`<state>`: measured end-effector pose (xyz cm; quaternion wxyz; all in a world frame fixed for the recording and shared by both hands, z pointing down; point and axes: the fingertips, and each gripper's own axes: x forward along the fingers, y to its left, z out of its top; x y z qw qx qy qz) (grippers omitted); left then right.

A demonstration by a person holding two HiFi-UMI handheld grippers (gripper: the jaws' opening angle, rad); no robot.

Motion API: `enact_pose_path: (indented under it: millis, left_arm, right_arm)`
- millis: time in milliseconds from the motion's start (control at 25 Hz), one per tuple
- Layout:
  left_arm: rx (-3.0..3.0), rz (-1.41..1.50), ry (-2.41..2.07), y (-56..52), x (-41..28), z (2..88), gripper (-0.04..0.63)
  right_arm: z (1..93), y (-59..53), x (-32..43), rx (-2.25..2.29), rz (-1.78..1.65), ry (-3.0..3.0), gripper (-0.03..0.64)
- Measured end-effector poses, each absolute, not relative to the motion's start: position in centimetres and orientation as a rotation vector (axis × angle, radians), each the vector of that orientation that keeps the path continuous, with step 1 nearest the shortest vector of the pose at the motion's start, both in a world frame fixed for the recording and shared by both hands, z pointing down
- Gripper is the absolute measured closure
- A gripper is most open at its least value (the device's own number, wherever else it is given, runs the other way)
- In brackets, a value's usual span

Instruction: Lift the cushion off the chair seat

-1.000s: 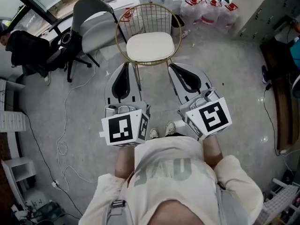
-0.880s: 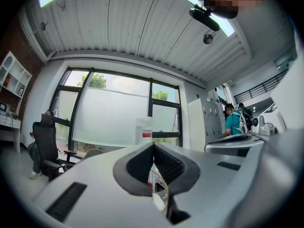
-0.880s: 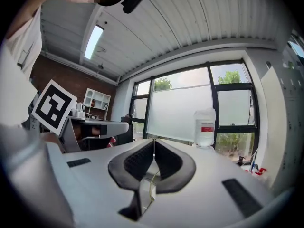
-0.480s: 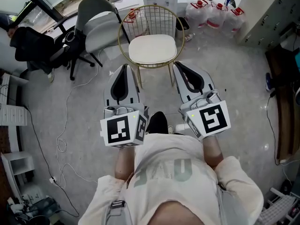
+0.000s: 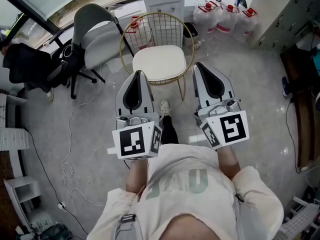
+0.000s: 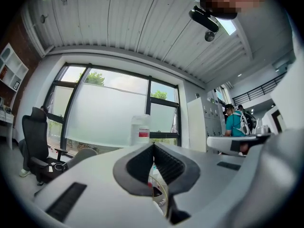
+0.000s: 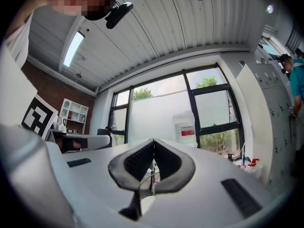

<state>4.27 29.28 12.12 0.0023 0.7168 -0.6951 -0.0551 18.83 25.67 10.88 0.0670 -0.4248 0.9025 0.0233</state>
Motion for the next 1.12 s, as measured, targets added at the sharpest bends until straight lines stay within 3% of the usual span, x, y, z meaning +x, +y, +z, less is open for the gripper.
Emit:
enact_pose_path:
  millis: [680,1120]
  left_arm:
    - [2.275,-0.199,-2.103,5.4,-8.6,11.7,0.583]
    - [2.368,-0.302,-1.982,-3.5,-10.6,10.2,0.583]
  right_arm:
    - [10.0,3.0,7.2,-1.432,0.023,2.713,0.6]
    - [10.4,-4.3,1.3,-1.478,0.044,2.731,0.6]
